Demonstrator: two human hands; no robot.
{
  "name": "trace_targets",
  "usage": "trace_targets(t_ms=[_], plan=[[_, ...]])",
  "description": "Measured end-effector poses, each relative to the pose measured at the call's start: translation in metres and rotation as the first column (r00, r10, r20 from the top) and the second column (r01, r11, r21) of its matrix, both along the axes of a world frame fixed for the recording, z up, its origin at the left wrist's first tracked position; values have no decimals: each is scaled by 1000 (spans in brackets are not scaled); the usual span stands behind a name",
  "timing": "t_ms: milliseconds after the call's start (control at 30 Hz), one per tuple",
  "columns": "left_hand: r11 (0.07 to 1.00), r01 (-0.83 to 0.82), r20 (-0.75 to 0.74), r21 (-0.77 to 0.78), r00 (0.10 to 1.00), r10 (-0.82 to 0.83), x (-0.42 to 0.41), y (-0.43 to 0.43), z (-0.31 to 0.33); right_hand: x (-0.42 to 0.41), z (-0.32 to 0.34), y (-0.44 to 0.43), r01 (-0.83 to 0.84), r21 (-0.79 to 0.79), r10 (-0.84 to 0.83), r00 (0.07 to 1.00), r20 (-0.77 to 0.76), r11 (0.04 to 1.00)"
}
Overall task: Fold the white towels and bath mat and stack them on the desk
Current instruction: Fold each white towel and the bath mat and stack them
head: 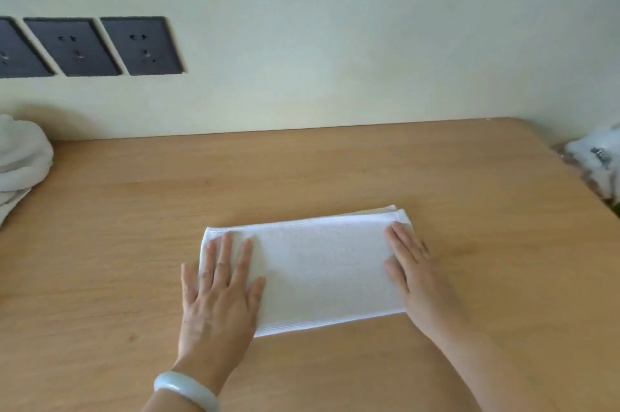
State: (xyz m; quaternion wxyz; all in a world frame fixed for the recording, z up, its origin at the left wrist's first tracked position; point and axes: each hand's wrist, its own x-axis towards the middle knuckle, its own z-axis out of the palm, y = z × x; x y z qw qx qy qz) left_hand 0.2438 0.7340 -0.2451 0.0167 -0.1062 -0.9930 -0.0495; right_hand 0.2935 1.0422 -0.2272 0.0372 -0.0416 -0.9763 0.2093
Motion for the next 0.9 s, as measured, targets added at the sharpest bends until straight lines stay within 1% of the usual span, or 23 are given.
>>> trace_targets(t_ms=[33, 67, 100, 167, 200, 233, 300, 367, 400, 500, 533, 667, 800, 900], plan=[[1000, 0, -11, -16, 1000, 0, 1, 4, 4, 7, 7, 14, 68, -155, -64, 998, 29, 986], [1000, 13, -39, -14, 999, -14, 1, 10, 8, 14, 14, 25, 154, -276, -147, 988, 48, 949], [998, 55, -74, 1, 996, -55, 0, 20, 13, 21, 21, 33, 260, -342, -254, 965, 63, 903], [973, 221, -131, 59, 968, -212, -2, 53, 25, 32, 32, 47, 416, -359, -409, 907, 98, 836], [941, 329, -141, 81, 938, -316, -4, 74, 30, 37, 38, 51, 468, -371, -436, 883, 173, 802], [895, 437, -141, 83, 895, -424, -6, 97, 32, 42, 43, 51, 511, -422, -431, 859, 276, 748], [789, 614, -122, 30, 786, -606, -11, 141, 31, 48, 52, 48, 566, -575, -357, 823, 443, 591], [711, 702, -81, -40, 707, -703, -19, 171, 25, 47, 56, 44, 575, -668, -308, 818, 486, 473], [691, 720, -64, -67, 688, -723, -24, 180, 21, 46, 57, 44, 577, -695, -295, 817, 496, 428], [688, 722, -26, -74, 688, -725, -30, 188, 12, 41, 56, 44, 572, -754, -253, 820, 514, 323], [689, 721, -20, -70, 689, -724, -29, 187, 11, 40, 56, 44, 567, -764, -237, 823, 516, 307], [699, 712, -24, -73, 699, -715, -25, 186, 12, 35, 54, 45, 572, -739, -193, 819, 541, 357], [707, 705, 0, -53, 708, -706, -26, 187, 13, 32, 56, 49, 560, -741, -141, 823, 551, 370], [707, 705, 20, -53, 709, -705, -25, 186, 14, 31, 58, 51, 556, -705, -76, 805, 588, 441]])
